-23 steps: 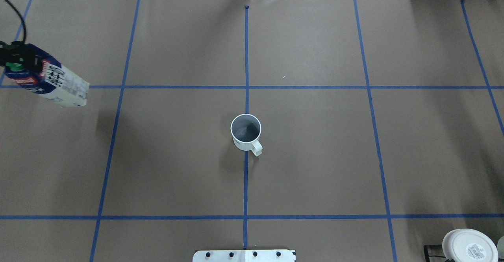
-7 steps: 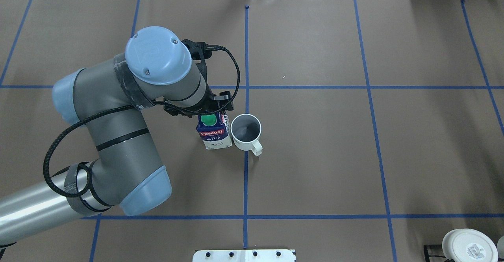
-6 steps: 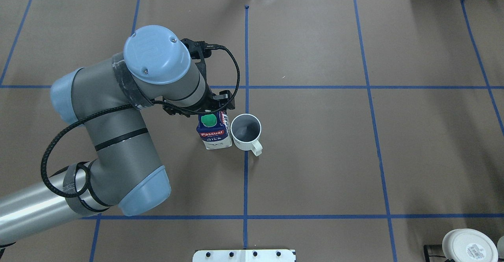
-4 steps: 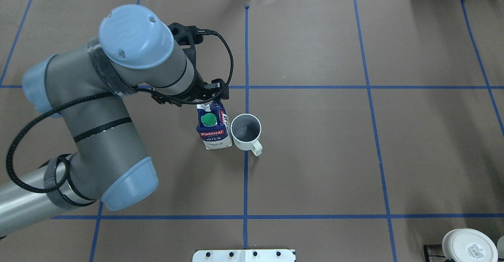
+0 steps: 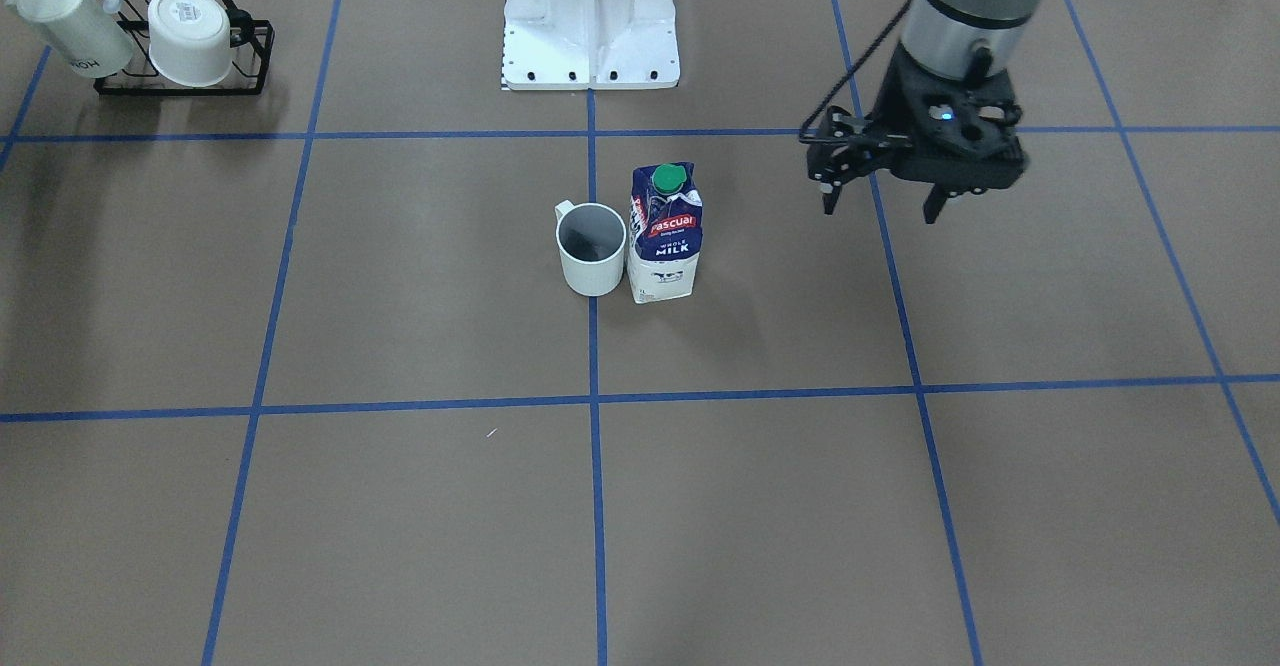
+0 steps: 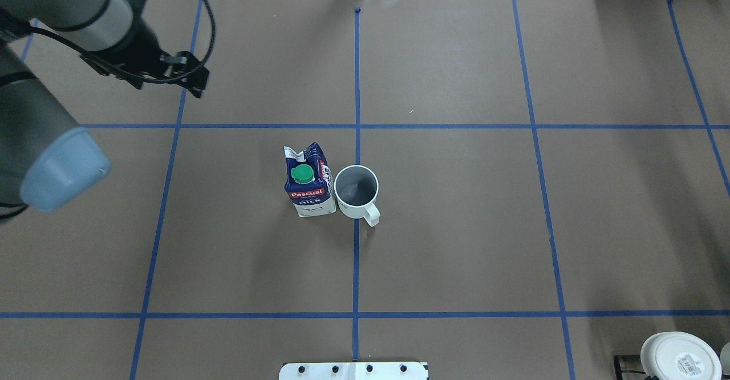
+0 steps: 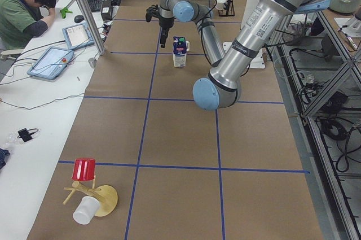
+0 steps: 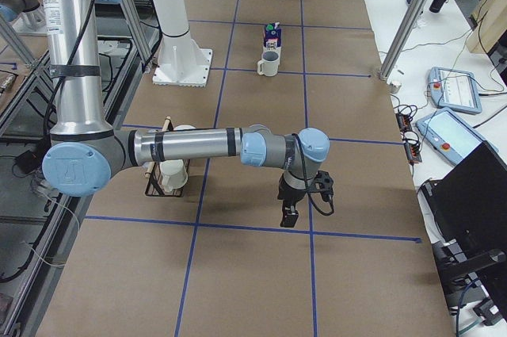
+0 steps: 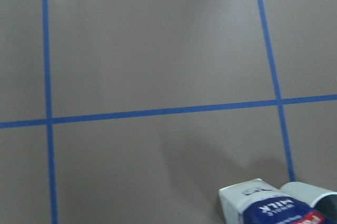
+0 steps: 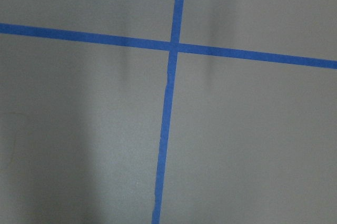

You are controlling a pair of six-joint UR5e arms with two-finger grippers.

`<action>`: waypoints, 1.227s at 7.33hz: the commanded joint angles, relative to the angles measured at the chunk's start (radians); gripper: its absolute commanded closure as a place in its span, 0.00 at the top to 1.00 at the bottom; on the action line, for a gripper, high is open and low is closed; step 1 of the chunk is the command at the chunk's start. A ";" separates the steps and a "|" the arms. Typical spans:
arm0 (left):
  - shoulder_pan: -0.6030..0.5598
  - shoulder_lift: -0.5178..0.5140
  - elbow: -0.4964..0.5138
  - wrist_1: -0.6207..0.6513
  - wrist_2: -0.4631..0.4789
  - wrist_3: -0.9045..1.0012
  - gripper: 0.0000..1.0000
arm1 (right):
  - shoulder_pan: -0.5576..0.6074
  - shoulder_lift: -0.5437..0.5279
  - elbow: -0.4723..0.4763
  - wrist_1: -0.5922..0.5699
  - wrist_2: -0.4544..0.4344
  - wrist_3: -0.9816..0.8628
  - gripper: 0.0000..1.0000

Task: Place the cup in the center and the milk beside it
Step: 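Lift the left gripper away from the carton and withdraw it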

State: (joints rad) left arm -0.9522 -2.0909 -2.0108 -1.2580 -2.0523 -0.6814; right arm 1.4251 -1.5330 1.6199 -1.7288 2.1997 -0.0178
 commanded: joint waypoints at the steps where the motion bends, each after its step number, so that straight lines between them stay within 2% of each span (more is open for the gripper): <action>1: -0.152 0.151 0.006 -0.001 -0.014 0.275 0.99 | 0.000 0.002 0.002 0.000 0.002 -0.005 1.00; 3: -0.303 0.231 0.073 -0.007 -0.125 0.536 0.99 | 0.008 0.008 0.008 0.003 0.003 -0.013 1.00; 5: -0.489 0.297 0.220 -0.020 -0.256 0.849 0.99 | 0.040 0.002 0.005 0.029 0.026 -0.053 1.00; 6: -0.534 0.355 0.287 -0.093 -0.261 0.874 0.99 | 0.060 -0.004 0.003 0.031 0.064 -0.057 1.00; 8: -0.562 0.463 0.438 -0.379 -0.267 0.875 0.99 | 0.095 -0.028 0.006 0.031 0.075 -0.059 1.00; 9: -0.560 0.472 0.530 -0.446 -0.267 0.875 0.99 | 0.104 -0.050 0.011 0.041 0.072 -0.059 1.00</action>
State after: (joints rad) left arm -1.5068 -1.6550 -1.5870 -1.5869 -2.3173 0.1901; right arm 1.5141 -1.5601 1.6260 -1.6959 2.2714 -0.0759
